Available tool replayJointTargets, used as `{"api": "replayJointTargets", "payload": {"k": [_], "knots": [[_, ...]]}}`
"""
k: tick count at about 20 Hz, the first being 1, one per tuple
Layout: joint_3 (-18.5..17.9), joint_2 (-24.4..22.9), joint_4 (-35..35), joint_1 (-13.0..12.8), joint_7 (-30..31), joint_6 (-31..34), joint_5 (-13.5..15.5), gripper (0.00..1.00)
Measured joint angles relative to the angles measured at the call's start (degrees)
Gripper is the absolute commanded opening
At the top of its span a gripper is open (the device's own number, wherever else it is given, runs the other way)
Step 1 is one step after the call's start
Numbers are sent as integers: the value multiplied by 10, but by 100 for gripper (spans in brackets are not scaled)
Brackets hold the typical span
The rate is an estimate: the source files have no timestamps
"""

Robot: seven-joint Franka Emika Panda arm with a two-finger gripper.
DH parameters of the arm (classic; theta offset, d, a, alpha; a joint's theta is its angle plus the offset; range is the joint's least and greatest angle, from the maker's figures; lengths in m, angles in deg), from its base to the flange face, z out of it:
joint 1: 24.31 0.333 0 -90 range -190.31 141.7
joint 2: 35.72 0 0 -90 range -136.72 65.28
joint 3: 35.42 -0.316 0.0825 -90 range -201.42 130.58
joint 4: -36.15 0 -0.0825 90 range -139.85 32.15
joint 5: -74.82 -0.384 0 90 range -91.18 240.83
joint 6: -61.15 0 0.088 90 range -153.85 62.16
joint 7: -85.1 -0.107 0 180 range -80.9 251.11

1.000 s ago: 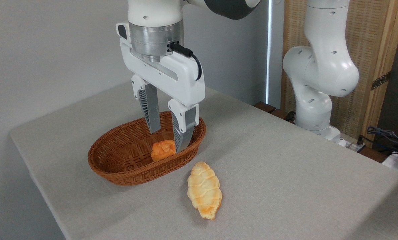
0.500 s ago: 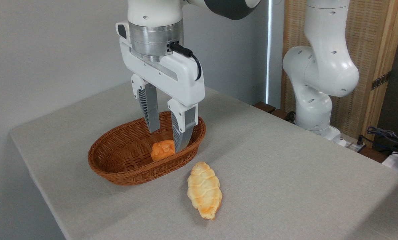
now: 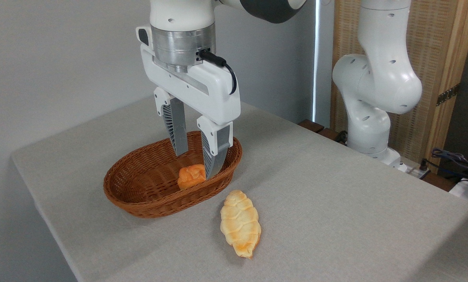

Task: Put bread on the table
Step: 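Lower the gripper into the basket onto the orange bread roll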

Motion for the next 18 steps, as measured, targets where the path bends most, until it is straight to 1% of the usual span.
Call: {"api": "replayJointTargets", "payload": {"k": [5,9,14,18], "knots": [[1,0,0,0,0,0,0,100],[18,0,-3,-6,0,2,0,100],[29,1,-13,-37,0,2,0,100],[30,12,-29,-77,0,3,0,100]]}}
